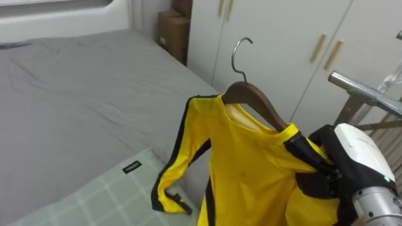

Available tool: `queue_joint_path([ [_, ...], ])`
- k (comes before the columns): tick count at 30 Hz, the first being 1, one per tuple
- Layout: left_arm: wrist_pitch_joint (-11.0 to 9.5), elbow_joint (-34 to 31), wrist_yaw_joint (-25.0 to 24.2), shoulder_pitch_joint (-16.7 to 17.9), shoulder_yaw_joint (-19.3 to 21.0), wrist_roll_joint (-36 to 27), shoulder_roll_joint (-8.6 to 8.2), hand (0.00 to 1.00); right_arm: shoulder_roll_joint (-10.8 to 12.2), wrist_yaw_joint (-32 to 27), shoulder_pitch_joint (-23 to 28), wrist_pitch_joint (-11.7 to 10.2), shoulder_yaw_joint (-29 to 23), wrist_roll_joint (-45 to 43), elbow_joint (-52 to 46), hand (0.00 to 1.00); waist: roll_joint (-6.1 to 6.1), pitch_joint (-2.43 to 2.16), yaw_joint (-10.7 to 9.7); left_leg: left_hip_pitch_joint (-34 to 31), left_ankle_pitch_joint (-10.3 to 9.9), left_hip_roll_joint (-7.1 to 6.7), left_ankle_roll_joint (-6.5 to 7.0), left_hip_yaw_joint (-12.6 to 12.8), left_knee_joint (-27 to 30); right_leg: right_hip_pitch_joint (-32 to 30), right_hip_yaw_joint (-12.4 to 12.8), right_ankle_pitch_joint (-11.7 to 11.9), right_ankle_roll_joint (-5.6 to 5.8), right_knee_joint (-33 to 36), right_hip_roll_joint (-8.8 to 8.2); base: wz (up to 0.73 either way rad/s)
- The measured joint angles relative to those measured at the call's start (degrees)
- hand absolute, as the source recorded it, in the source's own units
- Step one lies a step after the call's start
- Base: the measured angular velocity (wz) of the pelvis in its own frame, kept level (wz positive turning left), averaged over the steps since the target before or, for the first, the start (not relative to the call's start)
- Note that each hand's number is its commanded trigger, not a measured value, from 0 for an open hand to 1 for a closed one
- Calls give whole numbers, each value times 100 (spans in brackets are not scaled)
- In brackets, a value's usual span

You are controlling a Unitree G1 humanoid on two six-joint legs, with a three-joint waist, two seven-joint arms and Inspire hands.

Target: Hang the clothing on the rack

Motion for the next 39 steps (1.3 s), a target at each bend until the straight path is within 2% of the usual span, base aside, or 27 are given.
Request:
queue_joint_path([
  [3, 117, 9, -2, 8, -21, 73, 32, 0, 0, 41, -3, -3, 25, -6, 53, 100, -101, -27, 41, -111, -38, 229, -56, -10, 733, 29, 79, -170, -51, 126, 4, -20],
  [4, 177, 7, -3, 10, -29, 142, 67, 0, -9, 43, -22, -8, 34, 27, 65, 100, -137, -8, 62, -251, -38, 380, -56, -104, 1296, 29, 152, -284, -69, 210, 18, -28],
  [5, 261, 7, -3, 34, -110, 144, 80, 0, -9, 42, -41, -7, 35, 47, 71, 100, -124, 0, 91, -396, -34, 568, -55, -314, 1836, 32, 255, -313, -107, 295, 72, -37],
  [6, 293, 7, -3, 69, -160, 146, 77, 0, -9, 38, -66, -1, 54, 49, 71, 100, -91, 4, 122, -449, -30, 646, -51, -423, 2073, 31, 343, -331, -132, 341, 125, -72],
  [7, 376, 6, -13, 124, -215, 149, 74, 0, -9, -8, -96, 12, 126, 49, 74, 100, -32, 18, 210, -550, 29, 757, -13, -706, 2473, 26, 566, -362, -189, 432, 235, -93],
  [8, 486, 6, -17, 160, -303, 147, 83, 0, -9, -62, -114, 15, 275, 52, 85, 100, -36, 18, 213, -741, 178, 740, 54, -1135, 2804, 30, 845, -393, -228, 501, 321, -93],
  [9, 513, 6, -23, 168, -310, 148, 77, 0, -11, -63, -115, 16, 328, 62, 87, 100, -62, 21, 217, -865, 182, 637, 95, -1448, 2838, 67, 996, -403, -231, 519, 342, -92],
  [10, 531, 6, -23, 168, -304, 161, 49, 0, -16, -64, -144, 51, 422, 74, 91, 100, -131, 43, 265, -1012, 50, 315, 120, -2077, 2560, 60, 1267, -379, -225, 502, 361, -80],
  [11, 532, 1, -21, 165, -305, 202, 32, 0, -16, -67, -163, 63, 467, 79, 96, 100, -111, 28, 311, -1096, 2, 147, 105, -2330, 2357, 51, 1435, -334, -204, 452, 388, -129],
  [13, 573, -4, -55, 166, -263, 450, -43, 0, -22, -101, -302, 66, 765, 69, 118, 100, -125, 22, 514, -1356, 13, -350, 80, -3207, 1418, -29, 2175, -106, -104, 239, 533, -175],
  [14, 616, -3, -91, 167, -236, 518, -55, 0, -25, -103, -371, 74, 940, 63, 117, 100, -104, 13, 592, -1360, 49, -455, 70, -3509, 973, -75, 2543, 46, -99, 138, 663, -164],
  [17, 731, -2, -104, 161, -236, 404, -94, 0, -30, -116, -396, 83, 1240, 98, 119, 100, -21, 30, 504, -1350, 137, -544, 67, -4027, 413, -193, 3075, 328, -65, -46, 1001, -119],
  [19, 809, 6, -103, 160, -214, 392, -141, 0, 12, -116, -396, 118, 1293, 105, 132, 100, -43, 37, 481, -1366, 458, -524, 119, -3951, 345, -307, 3343, 427, -3, -51, 1118, -83],
  [21, 863, 36, -103, 158, -215, 391, -243, 0, 8, -147, -402, 118, 1256, 96, 131, 100, -6, 65, 344, -1385, 436, -504, 161, -3762, 306, -360, 3490, 519, 78, -182, 1137, -60],
  [25, 886, 136, -102, 141, -219, 320, -349, 0, 33, -294, -420, 192, 1126, 186, 131, 100, 43, 97, 334, -1427, 433, -419, 276, -3214, 277, -403, 3759, 839, 294, -533, 1166, -57],
  [27, 885, 218, -102, 134, -232, 157, -356, 0, 29, -294, -488, 265, 1108, 206, 131, 100, 27, 93, 370, -1402, 456, -330, 299, -2989, 211, -432, 3722, 967, 469, -697, 1136, -68],
  [28, 885, 306, -102, 126, -248, 103, -387, 0, 29, -294, -564, 294, 1109, 218, 131, 100, 102, 116, 452, -1355, 464, -190, 276, -2695, 174, -500, 3336, 971, 499, -674, 1021, -106],
  [29, 894, 367, -102, 103, -221, 125, -424, 0, 25, -311, -635, 309, 1107, 286, 132, 100, 102, 147, 600, -1255, 432, -89, 228, -2310, 161, -742, 2250, 583, 394, -11, 618, -89],
  [30, 912, 392, -102, 104, -230, 129, -431, 0, 22, -325, -632, 316, 1104, 324, 132, 100, 104, 145, 600, -1181, 411, -65, 199, -2165, 152, -791, 1797, 404, 424, 402, 323, -50],
  [31, 953, 424, -103, 103, -238, 126, -421, 0, 33, -348, -619, 370, 1105, 401, 139, 100, 85, 134, 580, -1071, 372, -24, 131, -1936, 154, -724, 1376, -74, 574, 919, -175, -11],
  [32, 951, 479, -103, 103, -233, 125, -399, 0, 48, -354, -628, 413, 1106, 452, 120, 100, -21, 87, 641, -951, 336, -21, 39, -1774, 186, -655, 1176, -392, 777, 1088, -531, -11],
  [33, 951, 495, -103, 106, -223, 124, -380, 0, 66, -354, -653, 433, 1116, 496, 111, 100, -84, 87, 675, -941, 316, -30, -31, -1750, 261, -638, 1170, -500, 827, 988, -546, -17],
  [34, 951, 496, -104, 108, -134, 127, -392, 0, 73, -351, -668, 475, 1128, 631, 109, 100, -30, 95, 677, -986, 301, 15, -101, -1871, 381, -555, 1299, -504, 776, 815, -364, -29],
  [35, 953, 497, -104, 115, 1, 129, -388, 0, 60, -314, -692, 514, 1148, 783, 105, 100, 62, 75, 726, -990, 349, 11, -134, -2162, 275, -425, 1349, -352, 650, 508, -179, -33],
  [36, 956, 497, -104, 115, 58, 132, -371, 0, 62, -285, -712, 513, 1168, 832, 97, 100, 76, 80, 732, -983, 357, 6, -143, -2312, 192, -379, 1385, -262, 549, 360, -90, -51],
  [37, 972, 496, -104, 115, 121, 134, -347, 0, 61, -237, -721, 509, 1192, 895, 57, 100, 76, 80, 730, -982, 446, -18, -202, -2592, 45, -322, 1445, -111, 369, 127, 22, -48],
  [39, 993, 496, -110, 115, 203, 142, -348, 0, 59, -218, -720, 509, 1178, 896, 51, 100, 77, 79, 705, -928, 523, -14, -217, -2770, -93, -223, 1472, 29, 300, -92, 106, -30],
])
